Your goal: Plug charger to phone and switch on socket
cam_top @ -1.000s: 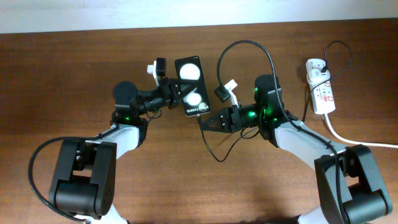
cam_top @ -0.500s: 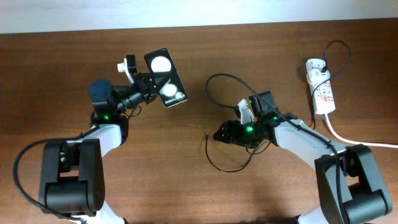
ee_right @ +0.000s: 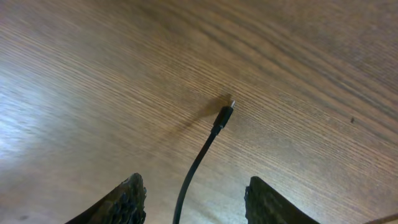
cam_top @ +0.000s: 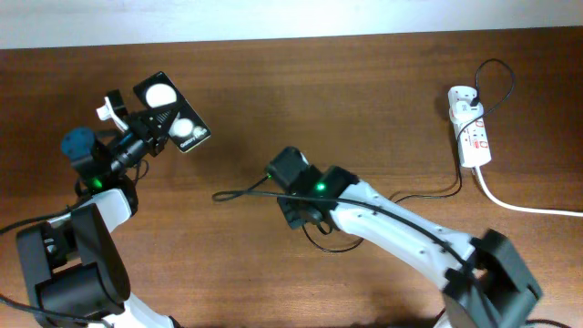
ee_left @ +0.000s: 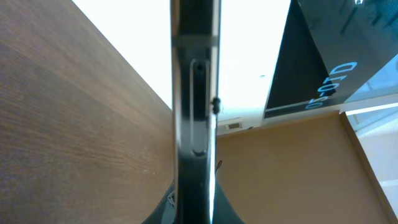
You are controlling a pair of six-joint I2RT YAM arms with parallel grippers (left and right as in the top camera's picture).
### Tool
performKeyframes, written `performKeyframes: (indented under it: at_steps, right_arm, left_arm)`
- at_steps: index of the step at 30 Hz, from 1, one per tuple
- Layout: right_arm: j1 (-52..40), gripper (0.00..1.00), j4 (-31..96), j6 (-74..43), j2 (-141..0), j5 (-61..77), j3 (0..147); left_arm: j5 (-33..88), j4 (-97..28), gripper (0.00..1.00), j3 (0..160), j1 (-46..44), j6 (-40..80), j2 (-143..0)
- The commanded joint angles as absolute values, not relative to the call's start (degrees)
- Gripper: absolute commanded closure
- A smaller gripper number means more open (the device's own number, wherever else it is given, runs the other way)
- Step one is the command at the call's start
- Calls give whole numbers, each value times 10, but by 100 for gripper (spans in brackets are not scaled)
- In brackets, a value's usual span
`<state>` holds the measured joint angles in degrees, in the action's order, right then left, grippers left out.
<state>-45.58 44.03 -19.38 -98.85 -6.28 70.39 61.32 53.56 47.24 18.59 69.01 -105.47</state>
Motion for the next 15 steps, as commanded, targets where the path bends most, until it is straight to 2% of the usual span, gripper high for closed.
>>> performKeyframes:
  at_steps: [1,7,11,14,15]
  right_arm:
    - [-476,45,428,-178,-1043,-132,713]
    - [-474,49,399,-178,-1104,-142,713]
    - [-427,61,399,-186,-1122,-96,713]
    - [-426,73,398,-187,-1124,-96,713]
    - [-422,73,398,-190,-1124,-96,713]
  left_arm:
    - [647,541,100,479,197,676,-1052]
    - [645,541,100,479,197,675,-1052]
    - [645,541,100,479,197,675,-1052]
    - [645,541,100,479,197,675,-1052]
    - [645,541,100,479,197,675,-1052]
